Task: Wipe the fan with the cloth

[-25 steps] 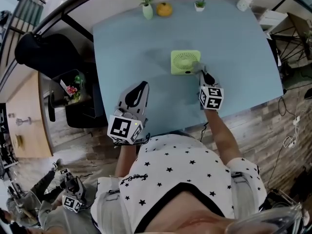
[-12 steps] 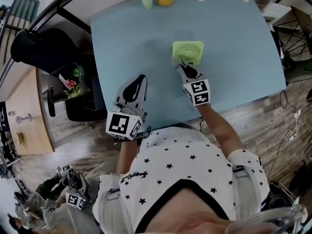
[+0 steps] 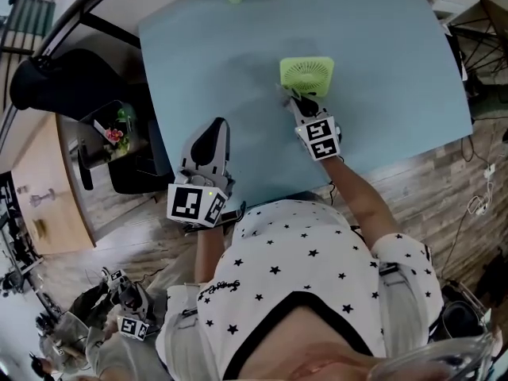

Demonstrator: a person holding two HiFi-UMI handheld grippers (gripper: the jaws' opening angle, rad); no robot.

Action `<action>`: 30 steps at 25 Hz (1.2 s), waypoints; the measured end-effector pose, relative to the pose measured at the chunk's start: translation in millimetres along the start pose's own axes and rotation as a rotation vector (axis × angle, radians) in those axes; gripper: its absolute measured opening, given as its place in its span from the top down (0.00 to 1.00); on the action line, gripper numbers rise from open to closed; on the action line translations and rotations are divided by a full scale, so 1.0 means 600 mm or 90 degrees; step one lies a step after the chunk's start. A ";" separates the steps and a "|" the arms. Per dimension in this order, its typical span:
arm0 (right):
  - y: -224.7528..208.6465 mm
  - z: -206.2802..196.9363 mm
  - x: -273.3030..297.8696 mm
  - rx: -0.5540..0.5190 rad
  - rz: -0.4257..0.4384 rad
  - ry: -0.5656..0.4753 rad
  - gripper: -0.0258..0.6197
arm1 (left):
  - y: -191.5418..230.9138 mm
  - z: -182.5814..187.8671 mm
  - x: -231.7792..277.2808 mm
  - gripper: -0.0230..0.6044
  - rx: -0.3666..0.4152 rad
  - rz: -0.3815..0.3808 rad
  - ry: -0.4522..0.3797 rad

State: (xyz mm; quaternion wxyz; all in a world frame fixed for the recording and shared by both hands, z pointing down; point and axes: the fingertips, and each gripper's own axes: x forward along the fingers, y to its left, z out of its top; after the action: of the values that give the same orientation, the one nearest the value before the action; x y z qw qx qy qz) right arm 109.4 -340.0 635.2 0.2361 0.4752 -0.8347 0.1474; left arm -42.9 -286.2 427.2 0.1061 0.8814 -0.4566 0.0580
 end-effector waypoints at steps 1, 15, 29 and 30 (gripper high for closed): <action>-0.004 -0.001 -0.001 0.003 -0.003 0.000 0.93 | 0.000 -0.002 0.002 0.91 -0.001 0.000 0.002; -0.103 -0.047 -0.062 0.038 -0.086 0.006 0.93 | -0.037 -0.006 0.042 0.91 0.008 -0.039 0.016; -0.155 -0.053 -0.124 0.113 -0.118 -0.025 0.93 | -0.045 -0.002 0.035 0.91 0.028 -0.025 0.014; -0.150 -0.041 -0.128 0.113 -0.107 -0.035 0.93 | -0.045 -0.001 0.036 0.91 0.029 -0.022 0.012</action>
State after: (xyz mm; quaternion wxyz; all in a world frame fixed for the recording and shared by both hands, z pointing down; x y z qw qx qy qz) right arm 227.0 -318.2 616.8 0.1816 0.5666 -0.7817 0.1868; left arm -8.7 -288.1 428.2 0.0918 0.8908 -0.4387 0.0749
